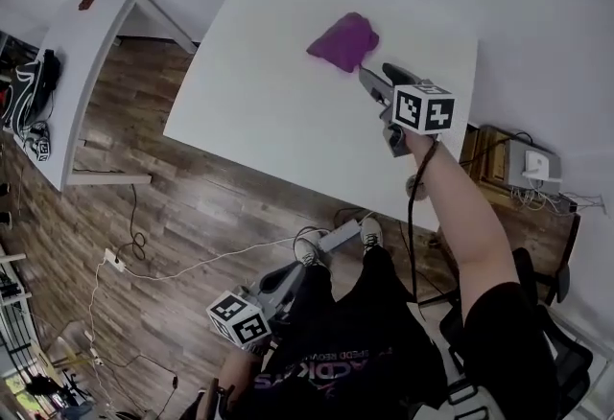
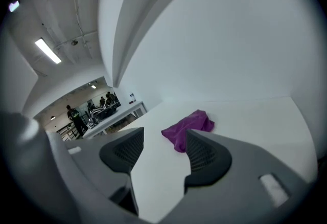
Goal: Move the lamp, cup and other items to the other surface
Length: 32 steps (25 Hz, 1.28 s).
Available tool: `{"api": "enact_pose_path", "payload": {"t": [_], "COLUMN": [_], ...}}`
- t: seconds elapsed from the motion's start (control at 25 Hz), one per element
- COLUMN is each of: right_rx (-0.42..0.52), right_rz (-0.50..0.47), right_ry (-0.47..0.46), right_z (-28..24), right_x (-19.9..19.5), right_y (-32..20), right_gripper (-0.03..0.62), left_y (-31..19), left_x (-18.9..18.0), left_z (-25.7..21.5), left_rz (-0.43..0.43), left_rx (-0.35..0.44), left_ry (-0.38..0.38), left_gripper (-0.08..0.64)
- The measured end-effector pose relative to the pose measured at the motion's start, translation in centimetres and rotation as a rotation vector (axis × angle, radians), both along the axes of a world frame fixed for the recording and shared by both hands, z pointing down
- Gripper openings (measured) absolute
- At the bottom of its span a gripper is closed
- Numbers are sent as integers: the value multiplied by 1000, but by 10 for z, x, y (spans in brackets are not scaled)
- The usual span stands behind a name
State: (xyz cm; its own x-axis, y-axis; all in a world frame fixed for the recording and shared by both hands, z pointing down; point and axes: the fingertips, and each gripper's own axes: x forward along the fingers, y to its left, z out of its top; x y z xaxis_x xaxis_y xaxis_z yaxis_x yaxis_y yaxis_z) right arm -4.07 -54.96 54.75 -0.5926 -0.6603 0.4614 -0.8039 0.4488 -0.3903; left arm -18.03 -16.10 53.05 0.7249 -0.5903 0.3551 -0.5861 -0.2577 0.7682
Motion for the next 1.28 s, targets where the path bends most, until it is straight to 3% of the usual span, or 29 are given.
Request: {"api": "enact_pose_path", "payload": {"t": [0.28, 0.44, 0.72, 0.92, 1.04, 1.12, 1.28], "right_rx": [-58, -82, -125, -85, -75, -84, -75], "right_rz": [29, 43, 8, 2, -7, -14, 29], "right_ry": [265, 337, 492, 538, 552, 556, 477], "right_z": [54, 73, 107, 118, 118, 118, 101], "right_x": [-28, -31, -34, -36, -37, -36, -28], "right_y": [-90, -123, -146, -145, -142, -139, -135], "right_gripper": [305, 312, 347, 244, 128, 105, 92], "left_y": [27, 43, 52, 50, 48, 47, 45], "left_x": [-49, -67, -69, -70, -68, -69, -73], "left_z": [20, 27, 35, 39, 38, 35, 27], "left_rz": [-71, -141, -211, -216, -211, -211, -221], "left_rx": [-82, -111, -167, -179, -167, -159, -138], "left_ry": [-26, -55, -65, -67, -72, -78, -93], "left_gripper": [-2, -2, -2, -2, -2, -2, -2]}}
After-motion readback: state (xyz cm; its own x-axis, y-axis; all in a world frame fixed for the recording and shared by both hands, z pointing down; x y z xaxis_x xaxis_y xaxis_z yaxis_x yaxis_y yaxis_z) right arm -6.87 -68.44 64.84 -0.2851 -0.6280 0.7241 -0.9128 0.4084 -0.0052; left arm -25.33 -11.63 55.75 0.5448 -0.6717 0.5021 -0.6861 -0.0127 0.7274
